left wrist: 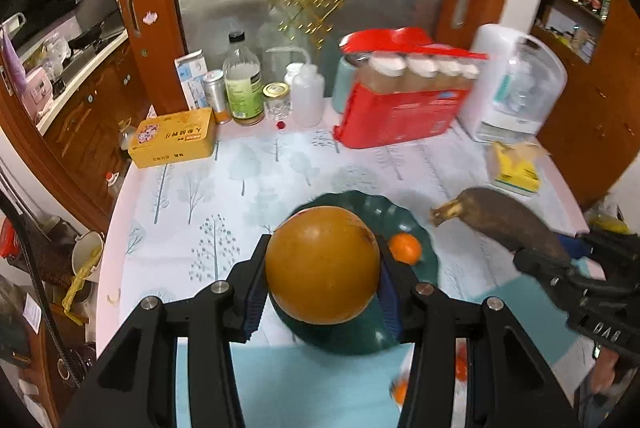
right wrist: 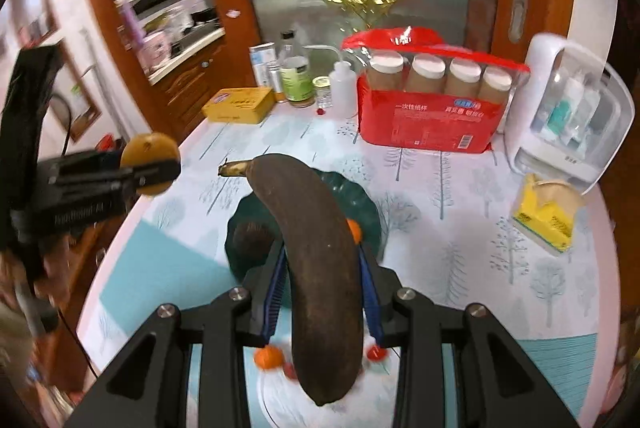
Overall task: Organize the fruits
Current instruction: 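Carry the yellow orange in the left gripper while the right gripper carries the banana to the green plate, then release the yellow orange from the left gripper while the right gripper releases the banana, then lift both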
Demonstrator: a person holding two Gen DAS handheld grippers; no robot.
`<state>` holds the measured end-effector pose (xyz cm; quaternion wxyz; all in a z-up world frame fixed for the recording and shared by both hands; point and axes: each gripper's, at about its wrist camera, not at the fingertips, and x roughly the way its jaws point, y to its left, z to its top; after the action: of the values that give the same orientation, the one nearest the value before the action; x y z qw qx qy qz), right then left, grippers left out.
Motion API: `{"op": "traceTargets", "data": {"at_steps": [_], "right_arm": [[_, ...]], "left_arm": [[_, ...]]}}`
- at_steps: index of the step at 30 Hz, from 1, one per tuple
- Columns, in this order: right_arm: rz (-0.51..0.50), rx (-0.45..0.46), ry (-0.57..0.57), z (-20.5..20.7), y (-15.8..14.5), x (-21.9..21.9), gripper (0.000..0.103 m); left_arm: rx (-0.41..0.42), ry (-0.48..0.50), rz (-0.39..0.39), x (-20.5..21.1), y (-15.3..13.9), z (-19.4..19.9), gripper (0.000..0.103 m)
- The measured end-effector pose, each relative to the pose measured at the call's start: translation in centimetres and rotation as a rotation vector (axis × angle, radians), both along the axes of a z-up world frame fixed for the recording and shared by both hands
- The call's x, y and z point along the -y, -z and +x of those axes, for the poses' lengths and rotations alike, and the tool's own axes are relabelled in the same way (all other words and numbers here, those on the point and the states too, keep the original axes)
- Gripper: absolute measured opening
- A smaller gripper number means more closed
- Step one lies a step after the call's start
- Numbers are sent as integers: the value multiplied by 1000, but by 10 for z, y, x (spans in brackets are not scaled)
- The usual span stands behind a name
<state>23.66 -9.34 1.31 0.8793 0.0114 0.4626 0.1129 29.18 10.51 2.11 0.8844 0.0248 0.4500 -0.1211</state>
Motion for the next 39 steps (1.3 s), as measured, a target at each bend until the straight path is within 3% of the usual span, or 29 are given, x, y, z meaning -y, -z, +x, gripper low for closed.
{"op": "traceTargets", "data": {"at_steps": [5,11,17,23,24,26,28,31,39], "right_arm": [[50,-143,113,48,71,-5,35],[119,-266,155,67,150,-9,35],[120,-304,137,74,186,-24,35],[29,-260,83,73,193,-40,36],[4,-248,70,72,192,-42,37],[-28,-233,42,69,191,-48,39],[-43,-218,26,68,187,-49,44],[-64,-186,12,62,181,-50,53],[-44,-148,13,52,165,-46,54]], "left_arm": [[-76,-25,5,7,56,46,46],[-181,-26,23,19,126,75,46],[-262,-28,23,24,173,90,46],[-295,-23,32,28,195,96,48],[-290,-25,38,28,196,96,51],[-284,-26,38,29,194,96,71],[-269,-29,31,29,189,96,78],[-260,-22,39,30,183,92,81],[-235,-28,31,28,166,78,91]]}}
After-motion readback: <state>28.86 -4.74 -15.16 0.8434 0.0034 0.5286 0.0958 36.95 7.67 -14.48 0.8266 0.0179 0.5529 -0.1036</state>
